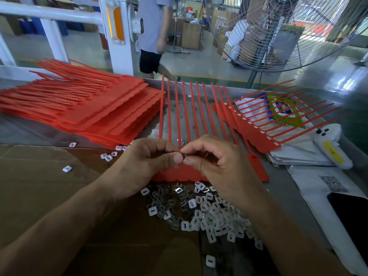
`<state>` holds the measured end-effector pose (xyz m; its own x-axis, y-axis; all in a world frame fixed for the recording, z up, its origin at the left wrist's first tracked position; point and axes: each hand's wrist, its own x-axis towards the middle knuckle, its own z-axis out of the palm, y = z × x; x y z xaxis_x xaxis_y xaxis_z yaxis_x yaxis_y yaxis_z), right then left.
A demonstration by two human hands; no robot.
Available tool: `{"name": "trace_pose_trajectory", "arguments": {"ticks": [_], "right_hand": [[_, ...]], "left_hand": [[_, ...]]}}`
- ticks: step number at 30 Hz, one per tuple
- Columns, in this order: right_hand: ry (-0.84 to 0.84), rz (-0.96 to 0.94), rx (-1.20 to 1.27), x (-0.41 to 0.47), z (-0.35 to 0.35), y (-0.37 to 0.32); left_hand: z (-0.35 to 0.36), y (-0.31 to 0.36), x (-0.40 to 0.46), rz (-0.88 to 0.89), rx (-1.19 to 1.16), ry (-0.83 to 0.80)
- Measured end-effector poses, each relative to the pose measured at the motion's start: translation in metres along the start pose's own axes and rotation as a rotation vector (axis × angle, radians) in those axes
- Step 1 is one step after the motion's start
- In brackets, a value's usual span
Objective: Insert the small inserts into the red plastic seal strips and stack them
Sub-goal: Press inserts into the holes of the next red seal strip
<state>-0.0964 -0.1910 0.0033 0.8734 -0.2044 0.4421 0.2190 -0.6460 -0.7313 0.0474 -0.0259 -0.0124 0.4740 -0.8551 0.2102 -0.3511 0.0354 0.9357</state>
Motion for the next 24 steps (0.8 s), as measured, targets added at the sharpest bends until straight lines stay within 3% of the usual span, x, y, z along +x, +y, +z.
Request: {"name": "trace_pose_trajectory", "arguments": {"ticks": [5, 8, 13, 24], "right_hand": [[0.121, 0.109, -0.014, 0.002, -0.011, 0.008], [0.248, 0.236, -0.06, 0.004, -0.032, 0.023], [0.352, 0.397, -0.183, 0.001, -0.069, 0.047], [0.205, 0.599, -0.322, -0.009, -0.093, 0.065]], "left_hand": [[0.003, -0.003, 0.0, 0.008, 0.073, 0.095], [0.001, -0.005, -0.001, 0.025, 0.415, 0.211], [-0.006, -0.008, -0.001, 0.021, 0.728, 0.094], [-0.005, -0.012, -0.001, -0.046, 0.822, -0.02]]}}
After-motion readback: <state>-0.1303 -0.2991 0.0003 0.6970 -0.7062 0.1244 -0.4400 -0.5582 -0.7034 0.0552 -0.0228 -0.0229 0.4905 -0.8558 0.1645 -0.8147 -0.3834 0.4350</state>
